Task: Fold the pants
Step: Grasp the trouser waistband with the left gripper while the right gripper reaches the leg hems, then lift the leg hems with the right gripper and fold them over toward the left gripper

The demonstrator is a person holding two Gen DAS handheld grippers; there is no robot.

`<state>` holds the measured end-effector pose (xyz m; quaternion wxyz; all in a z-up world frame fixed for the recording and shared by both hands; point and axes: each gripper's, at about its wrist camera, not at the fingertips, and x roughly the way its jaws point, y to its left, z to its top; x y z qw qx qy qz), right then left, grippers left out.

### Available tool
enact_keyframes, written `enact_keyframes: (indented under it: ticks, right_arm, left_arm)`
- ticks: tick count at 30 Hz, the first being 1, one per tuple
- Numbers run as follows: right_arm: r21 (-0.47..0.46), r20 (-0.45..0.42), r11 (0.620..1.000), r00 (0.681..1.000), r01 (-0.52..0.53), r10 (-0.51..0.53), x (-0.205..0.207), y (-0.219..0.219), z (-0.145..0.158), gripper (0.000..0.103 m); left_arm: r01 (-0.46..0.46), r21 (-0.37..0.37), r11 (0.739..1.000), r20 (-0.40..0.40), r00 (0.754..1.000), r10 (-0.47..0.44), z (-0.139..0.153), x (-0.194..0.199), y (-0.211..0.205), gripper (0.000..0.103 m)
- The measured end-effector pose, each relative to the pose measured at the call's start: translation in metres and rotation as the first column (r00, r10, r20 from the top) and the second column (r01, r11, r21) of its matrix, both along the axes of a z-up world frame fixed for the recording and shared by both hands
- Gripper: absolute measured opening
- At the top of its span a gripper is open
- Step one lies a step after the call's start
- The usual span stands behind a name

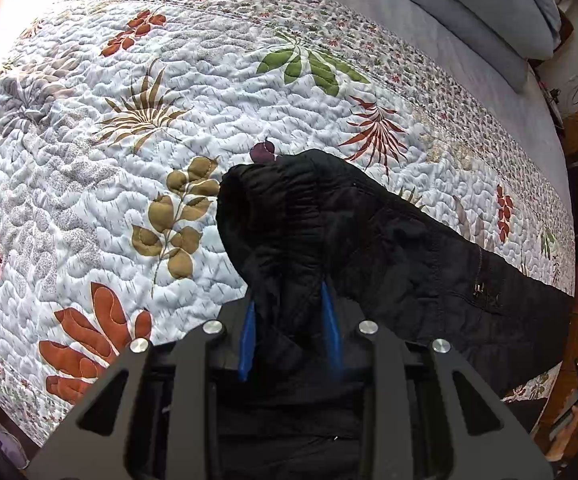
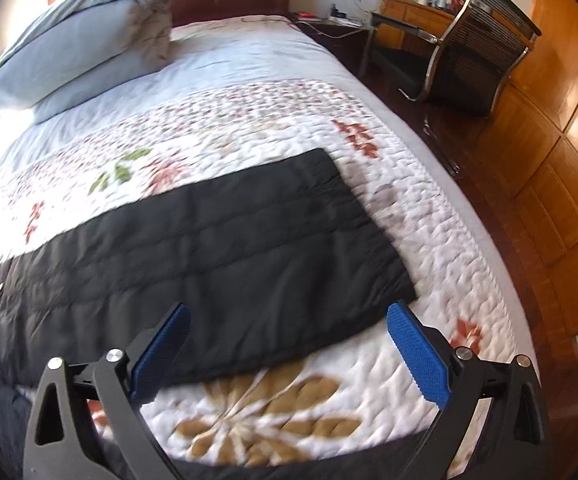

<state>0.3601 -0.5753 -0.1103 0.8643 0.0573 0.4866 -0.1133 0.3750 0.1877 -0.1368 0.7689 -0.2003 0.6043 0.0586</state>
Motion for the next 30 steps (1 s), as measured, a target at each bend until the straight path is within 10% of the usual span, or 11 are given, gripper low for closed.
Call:
enact_keyframes:
  ticks: [8,17,23,30]
  right_arm:
    - [-0.014,-0.194,0.999,0.98,-0.043,0.039,0.132,-0.043,-0.044,0.099]
    - [0.024,-0.262,0.997,0.962,-0.078,0.082,0.163,-0.055,-0.081,0.096]
    - [-0.004,-0.182,0.981,0.965,-0.195,0.191,0.139,-0.037,-0.065,0.016]
    - [-0.083,0.001,0.962,0.965,-0.261,0.262,0.081,-0.006,0.005,0.01]
  left_arm:
    - [0.02,0.024,1.0,-0.006,1.0,-0.02,-0.005,-0.007,-0.003,0.027]
    - [0.011,0.053,0.999,-0.029,1.0,-0.01,-0.02,0.002,-0.005,0.027]
    - [-0.01,0.042,0.999,-0.015,1.0,0.011,-0.02,0.0,-0.006,0.027]
    - [-0.003,0.006,1.0,0.029,1.0,0.003,-0.009,-0.014,-0.01,0.027]
